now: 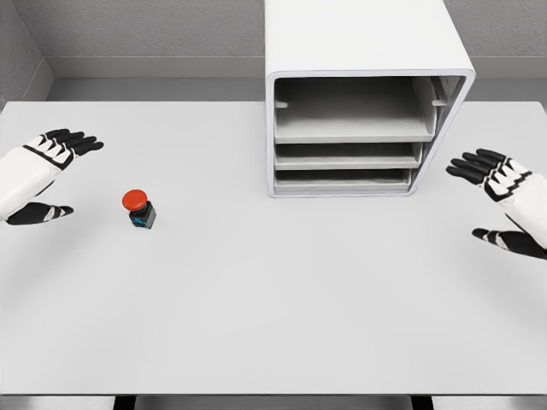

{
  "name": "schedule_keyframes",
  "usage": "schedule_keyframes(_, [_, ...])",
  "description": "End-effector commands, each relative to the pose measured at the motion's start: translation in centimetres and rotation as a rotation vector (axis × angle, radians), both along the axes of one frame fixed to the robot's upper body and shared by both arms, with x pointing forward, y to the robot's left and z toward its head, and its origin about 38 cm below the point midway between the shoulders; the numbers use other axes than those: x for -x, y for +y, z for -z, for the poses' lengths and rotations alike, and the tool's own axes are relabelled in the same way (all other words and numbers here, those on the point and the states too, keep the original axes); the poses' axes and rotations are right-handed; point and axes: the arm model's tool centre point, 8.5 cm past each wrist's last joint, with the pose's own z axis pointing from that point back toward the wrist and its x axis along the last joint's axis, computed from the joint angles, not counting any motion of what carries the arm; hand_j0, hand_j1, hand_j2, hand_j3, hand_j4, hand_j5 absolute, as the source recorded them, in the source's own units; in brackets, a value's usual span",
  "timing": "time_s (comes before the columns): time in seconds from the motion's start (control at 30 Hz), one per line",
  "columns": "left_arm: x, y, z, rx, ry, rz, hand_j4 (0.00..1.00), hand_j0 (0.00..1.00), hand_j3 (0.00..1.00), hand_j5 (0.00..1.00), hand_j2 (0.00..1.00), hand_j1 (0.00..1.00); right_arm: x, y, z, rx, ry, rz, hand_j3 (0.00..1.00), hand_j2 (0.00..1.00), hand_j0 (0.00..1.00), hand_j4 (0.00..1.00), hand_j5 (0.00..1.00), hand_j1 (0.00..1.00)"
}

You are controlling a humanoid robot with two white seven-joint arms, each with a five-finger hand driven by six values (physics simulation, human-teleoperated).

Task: Slide open multi-storey tabletop storage cabinets and put open load switch and slide close multi-storey tabletop storage cabinets

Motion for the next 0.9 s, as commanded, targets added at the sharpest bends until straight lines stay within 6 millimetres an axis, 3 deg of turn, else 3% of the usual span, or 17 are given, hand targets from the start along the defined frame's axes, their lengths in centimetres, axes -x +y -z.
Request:
schedule_keyframes(0.0, [0.0, 0.0, 0.0, 0.004, -0.001, 0.0, 1.0, 1.0, 1.0, 1.0, 1.0, 1.0, 0.1, 0.3, 0.2, -0.003, 0.006, -0.009, 1.0, 1.0, 1.0, 1.0, 1.0, 1.0])
schedule_keyframes(0.2, [-0.3, -0.4, 0.0, -0.053, 0.07, 0.022, 1.0, 1.0, 1.0, 1.0, 1.0, 1.0, -1.1, 0.7, -1.3, 0.04, -0.068, -0.02, 1.0, 1.0, 1.0, 1.0, 1.0, 1.0])
schedule_keyframes(0.33, [-0.9, -0.8, -1.3, -0.109, 0.095, 0.045, 1.0, 1.0, 1.0, 1.0, 1.0, 1.0, -1.7, 2.8, -0.3, 0.001, -0.095, -0.032, 1.0, 1.0, 1.0, 1.0, 1.0, 1.0])
schedule_keyframes(0.43, [-0.7, -1.1, -0.7, -0.13, 0.2, 0.087, 1.0, 1.0, 1.0, 1.0, 1.0, 1.0, -2.4, 4.8, 0.1, -0.012, -0.086, -0.082, 0.97, 0.97, 0.97, 0.97, 0.97, 0.97])
schedule_keyframes(0.67, [-1.8, -3.6, -2.4, -0.154, 0.166, 0.162, 1.0, 1.0, 1.0, 1.0, 1.0, 1.0, -2.7, 5.7, 0.1, -0.014, -0.083, -0.108, 0.83, 0.83, 0.83, 0.83, 0.83, 0.83])
schedule_keyframes(0.87, [-2.8, -4.7, -2.1, -0.175, 0.177, 0.19, 1.0, 1.0, 1.0, 1.0, 1.0, 1.0, -3.7, 8.6, -0.2, -0.015, -0.092, -0.199, 0.84, 0.84, 0.84, 0.84, 0.84, 0.84])
